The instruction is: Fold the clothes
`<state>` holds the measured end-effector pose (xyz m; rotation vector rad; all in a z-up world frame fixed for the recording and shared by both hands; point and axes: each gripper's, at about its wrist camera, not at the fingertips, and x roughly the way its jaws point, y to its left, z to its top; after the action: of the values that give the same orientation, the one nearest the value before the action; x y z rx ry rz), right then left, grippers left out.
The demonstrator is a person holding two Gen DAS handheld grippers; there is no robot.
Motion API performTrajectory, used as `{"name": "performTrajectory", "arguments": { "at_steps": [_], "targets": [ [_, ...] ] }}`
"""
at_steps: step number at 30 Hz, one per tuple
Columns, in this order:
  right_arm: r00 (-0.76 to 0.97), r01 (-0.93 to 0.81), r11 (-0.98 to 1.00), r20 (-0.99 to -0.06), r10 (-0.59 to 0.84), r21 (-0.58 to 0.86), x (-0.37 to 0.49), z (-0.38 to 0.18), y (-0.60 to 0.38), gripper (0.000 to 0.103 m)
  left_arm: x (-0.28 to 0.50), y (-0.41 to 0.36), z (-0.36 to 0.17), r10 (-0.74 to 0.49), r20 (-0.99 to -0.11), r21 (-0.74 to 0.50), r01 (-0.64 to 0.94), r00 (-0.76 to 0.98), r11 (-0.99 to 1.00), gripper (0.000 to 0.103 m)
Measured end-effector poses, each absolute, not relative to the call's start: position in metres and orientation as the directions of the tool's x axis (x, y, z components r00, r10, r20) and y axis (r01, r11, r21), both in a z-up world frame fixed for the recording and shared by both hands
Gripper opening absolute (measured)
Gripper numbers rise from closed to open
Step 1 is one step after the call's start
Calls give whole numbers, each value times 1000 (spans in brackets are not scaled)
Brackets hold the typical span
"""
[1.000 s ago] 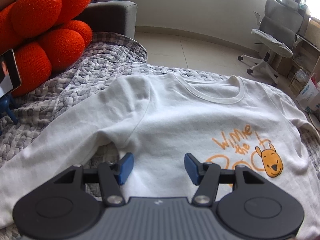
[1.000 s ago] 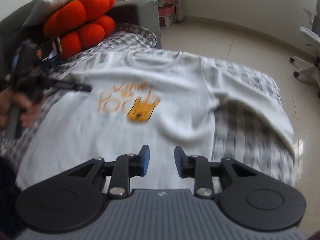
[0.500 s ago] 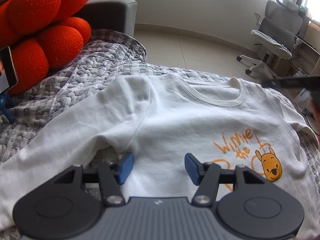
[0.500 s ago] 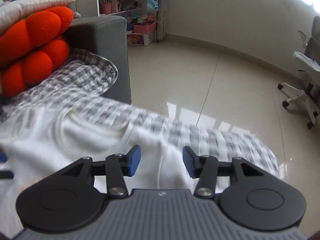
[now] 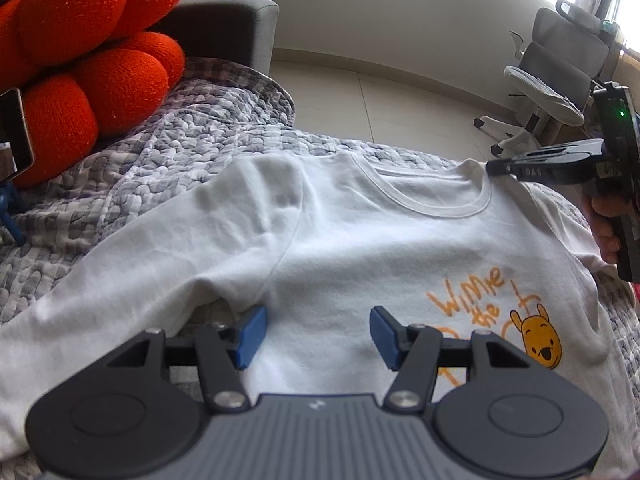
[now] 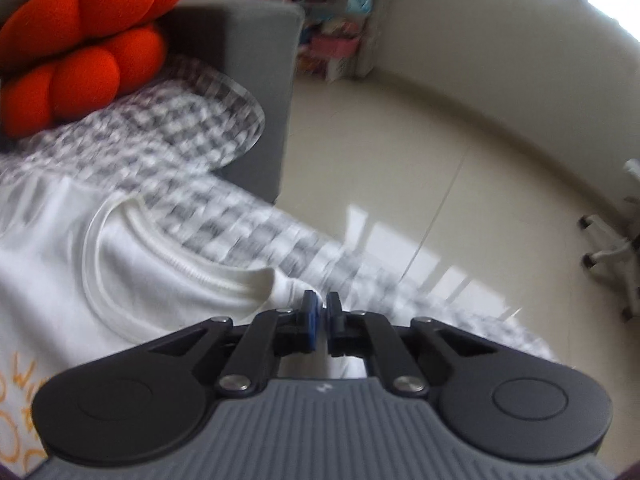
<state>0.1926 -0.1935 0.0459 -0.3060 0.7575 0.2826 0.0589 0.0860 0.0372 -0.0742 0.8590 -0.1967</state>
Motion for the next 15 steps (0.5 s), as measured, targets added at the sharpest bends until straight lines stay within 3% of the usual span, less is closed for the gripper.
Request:
{"name": "performTrajectory", "arguments": {
  "at_steps": [6, 14, 15],
  "targets": [
    [739, -304, 917, -672, 56, -258, 195, 33, -184, 3, 60, 90, 37, -215, -742, -175, 126, 635, 976, 59],
    [765, -221, 953, -643, 37, -207, 190, 49, -189, 3, 59, 88, 37, -209, -742, -164, 131, 637, 978, 59],
    [769, -211, 957, -638, 36, -200, 188, 52, -189, 8, 59, 89, 37, -211, -742, -166, 131, 636, 977, 59]
  ]
}}
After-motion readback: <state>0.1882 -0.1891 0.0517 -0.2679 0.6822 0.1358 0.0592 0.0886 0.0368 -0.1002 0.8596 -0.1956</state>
